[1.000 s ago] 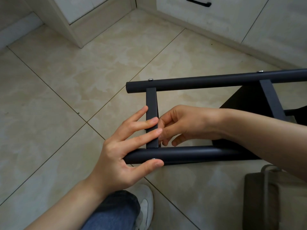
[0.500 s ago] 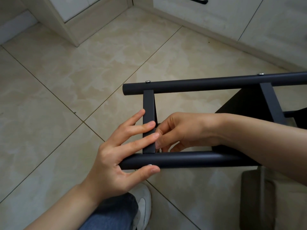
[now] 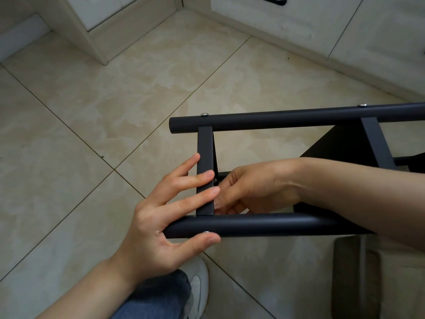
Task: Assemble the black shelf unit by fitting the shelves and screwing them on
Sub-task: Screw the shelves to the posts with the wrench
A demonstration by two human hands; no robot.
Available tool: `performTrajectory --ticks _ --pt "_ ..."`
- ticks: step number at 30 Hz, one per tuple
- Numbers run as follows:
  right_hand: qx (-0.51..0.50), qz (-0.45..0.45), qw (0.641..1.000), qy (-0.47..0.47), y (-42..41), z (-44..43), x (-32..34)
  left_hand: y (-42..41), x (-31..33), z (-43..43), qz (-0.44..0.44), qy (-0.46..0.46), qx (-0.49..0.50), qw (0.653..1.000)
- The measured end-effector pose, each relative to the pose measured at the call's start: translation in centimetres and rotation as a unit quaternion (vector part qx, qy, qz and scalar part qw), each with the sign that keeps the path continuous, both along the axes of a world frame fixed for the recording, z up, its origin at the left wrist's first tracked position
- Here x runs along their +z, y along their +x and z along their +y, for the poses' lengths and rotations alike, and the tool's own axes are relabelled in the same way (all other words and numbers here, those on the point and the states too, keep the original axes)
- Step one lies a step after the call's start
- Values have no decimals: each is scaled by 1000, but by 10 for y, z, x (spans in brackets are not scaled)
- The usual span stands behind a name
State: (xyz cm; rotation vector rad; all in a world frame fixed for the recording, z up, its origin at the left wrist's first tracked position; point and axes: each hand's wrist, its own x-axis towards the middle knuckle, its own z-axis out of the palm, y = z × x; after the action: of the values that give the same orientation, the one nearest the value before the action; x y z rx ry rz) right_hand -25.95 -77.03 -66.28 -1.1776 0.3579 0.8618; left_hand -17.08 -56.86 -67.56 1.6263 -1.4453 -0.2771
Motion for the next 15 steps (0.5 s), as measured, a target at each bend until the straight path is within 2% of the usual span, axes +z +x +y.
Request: performTrajectory --ticks 15 --pt "-2 8 999 -45 2 2 0 0 1 0 6 3 -6 1000"
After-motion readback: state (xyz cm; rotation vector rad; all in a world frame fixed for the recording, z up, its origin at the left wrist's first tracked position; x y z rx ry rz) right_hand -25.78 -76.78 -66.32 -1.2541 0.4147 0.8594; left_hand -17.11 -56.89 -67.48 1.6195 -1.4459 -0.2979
